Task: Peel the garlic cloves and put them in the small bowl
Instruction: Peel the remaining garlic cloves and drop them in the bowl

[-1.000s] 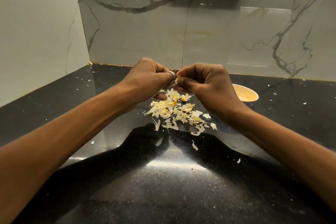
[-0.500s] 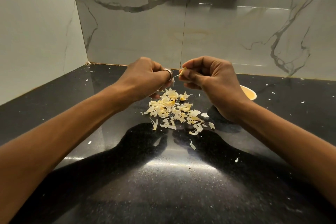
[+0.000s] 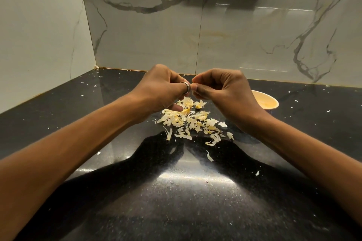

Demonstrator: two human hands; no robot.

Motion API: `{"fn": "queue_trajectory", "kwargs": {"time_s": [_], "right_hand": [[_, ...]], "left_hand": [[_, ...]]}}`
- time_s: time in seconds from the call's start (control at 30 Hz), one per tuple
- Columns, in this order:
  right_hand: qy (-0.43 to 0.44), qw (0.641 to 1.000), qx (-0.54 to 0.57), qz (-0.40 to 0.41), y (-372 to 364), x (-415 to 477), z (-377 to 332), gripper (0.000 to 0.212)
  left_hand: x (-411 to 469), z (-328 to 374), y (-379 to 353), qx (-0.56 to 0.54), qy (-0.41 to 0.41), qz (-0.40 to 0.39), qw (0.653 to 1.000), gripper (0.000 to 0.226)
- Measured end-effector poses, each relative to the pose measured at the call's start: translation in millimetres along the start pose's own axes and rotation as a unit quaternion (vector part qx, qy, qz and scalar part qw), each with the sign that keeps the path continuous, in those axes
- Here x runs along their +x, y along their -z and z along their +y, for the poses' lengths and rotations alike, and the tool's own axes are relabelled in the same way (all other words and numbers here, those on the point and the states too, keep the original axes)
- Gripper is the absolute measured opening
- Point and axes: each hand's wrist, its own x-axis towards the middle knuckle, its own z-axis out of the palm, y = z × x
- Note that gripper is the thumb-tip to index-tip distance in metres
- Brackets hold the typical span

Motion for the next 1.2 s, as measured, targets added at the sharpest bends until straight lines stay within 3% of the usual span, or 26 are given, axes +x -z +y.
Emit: {"fn": "queue_trajectory", "kwargs": {"time_s": [0.17,0.33,0.6,0.97,1.1,1.2], "right_hand": [[0.036,0.997,-0.061,0.029,-2.9,-0.7,0.7,0.012],[0.029,0.997,-0.061,0.022,-3.8,-0.6,-0.6,0.01],[-0.074,0.993,0.081,-0.031,1.6,1.3,-5.7,0.01],[-0.157,0.976,0.131,-0.069,10.8,6.0,-13.5,0.011],[-0.171,0.974,0.13,-0.075,11.7,4.9,-14.9,0.009],[-0.175,0.972,0.144,-0.059,11.1,4.7,-15.6,0.009]], "left_hand": [[-0.5,-4.5,-1.3,0.113,-0.076,0.023,0.99,0.013],[0.4,-11.3,-6.3,0.274,-0.189,0.096,0.938,0.014],[1.3,-12.9,-2.8,0.337,-0.268,0.107,0.896,0.019],[2.5,-7.6,4.9,0.356,-0.293,0.045,0.886,0.026],[11.7,-14.6,21.5,0.404,-0.25,0.078,0.877,0.021],[18.6,-20.0,37.3,0.394,-0.2,0.105,0.891,0.015]]}}
